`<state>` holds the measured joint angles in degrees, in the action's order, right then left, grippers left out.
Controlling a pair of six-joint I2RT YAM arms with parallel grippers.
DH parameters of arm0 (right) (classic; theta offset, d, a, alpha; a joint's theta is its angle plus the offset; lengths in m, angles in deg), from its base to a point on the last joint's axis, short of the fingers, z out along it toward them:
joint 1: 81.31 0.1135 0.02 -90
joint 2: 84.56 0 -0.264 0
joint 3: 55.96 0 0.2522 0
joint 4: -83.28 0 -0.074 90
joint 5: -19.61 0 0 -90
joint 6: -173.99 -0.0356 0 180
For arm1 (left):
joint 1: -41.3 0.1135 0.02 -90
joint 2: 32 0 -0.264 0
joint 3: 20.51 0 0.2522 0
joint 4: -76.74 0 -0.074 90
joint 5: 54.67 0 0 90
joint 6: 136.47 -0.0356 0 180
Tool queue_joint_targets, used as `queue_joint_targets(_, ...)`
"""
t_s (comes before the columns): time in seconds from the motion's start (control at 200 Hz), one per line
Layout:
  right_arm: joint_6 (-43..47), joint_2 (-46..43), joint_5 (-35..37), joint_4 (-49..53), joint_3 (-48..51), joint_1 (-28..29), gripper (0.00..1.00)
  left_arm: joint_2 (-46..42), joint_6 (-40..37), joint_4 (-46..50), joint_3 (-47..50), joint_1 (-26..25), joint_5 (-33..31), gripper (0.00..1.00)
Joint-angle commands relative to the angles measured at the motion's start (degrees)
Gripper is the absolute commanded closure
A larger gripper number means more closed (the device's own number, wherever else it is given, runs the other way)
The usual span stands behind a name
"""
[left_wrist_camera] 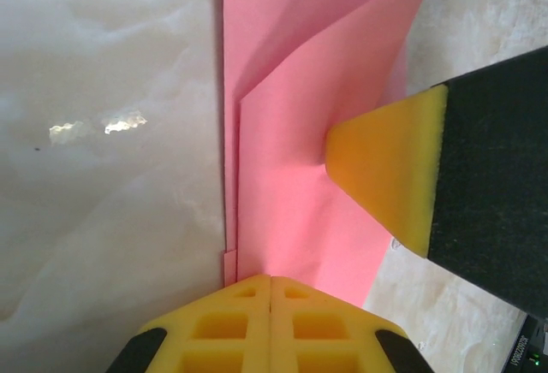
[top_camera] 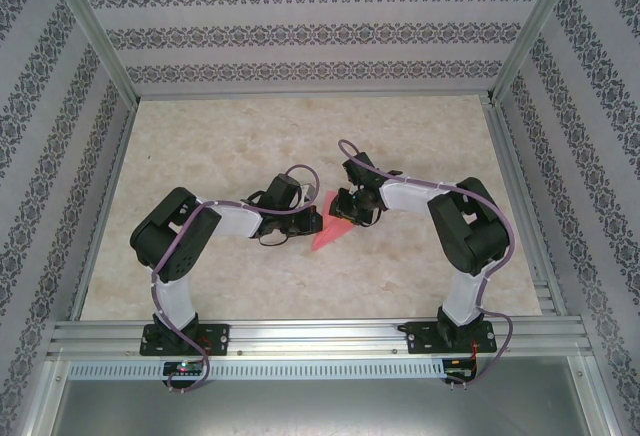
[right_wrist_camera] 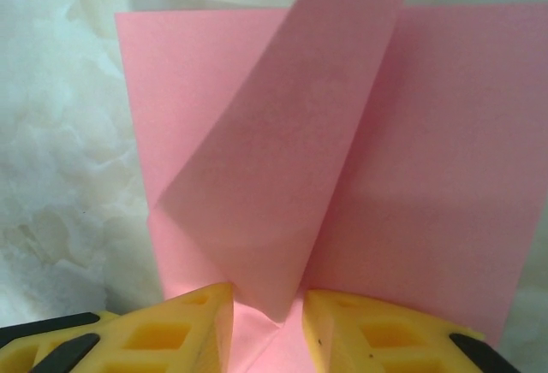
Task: Fold a paper plane with a square sheet of paper (pick it up from the middle)
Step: Fourth fold the wing at the center of the table.
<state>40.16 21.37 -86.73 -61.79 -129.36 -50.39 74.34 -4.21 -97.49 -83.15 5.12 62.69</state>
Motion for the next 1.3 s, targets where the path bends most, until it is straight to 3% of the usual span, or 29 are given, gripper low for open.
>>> queue_joint_targets(0.0, -0.13, 1.1, 4.21, 3.17, 4.07, 0.64, 0.65, 1.48, -1.66, 6.98, -0.38, -0.56, -2.5, 1.0)
queue_joint_targets(0.215, 2.84, -12.58, 1.57, -1.92, 4.94, -0.76, 0.6, 1.78, -2.65, 10.1, -0.63, -0.57, -3.34, 1.0)
queue_joint_targets(0.33, 4.87, -15.57, -1.41, -5.44, 6.93, -1.03, 0.6, 2.11, -3.2, 11.33, -0.89, -0.57, -3.99, 1.0)
queue_joint_targets(0.535, 3.52, -10.73, -6.84, -11.31, 8.78, -0.86, 0.84, 2.11, -3.66, 12.51, -1.12, -0.56, -4.42, 1.0)
queue_joint_targets(0.644, 3.16, -8.14, -9.01, -14.4, 8.61, -0.6, 0.91, 2.37, -3.8, 13.13, -1.33, -0.56, -4.57, 1.0)
queue_joint_targets(0.984, 2.8, -1.78, -12.29, -18.75, 9.06, -0.52, 0.95, 2.29, -3.9, 14.46, -2.22, -0.57, -5.21, 1.0)
queue_joint_targets(1.294, 3.23, 1.52, -10.56, -18.55, 12.03, -0.82, 0.96, 1.96, -3.9, 14.9, -2.7, -0.57, -4.92, 1.0)
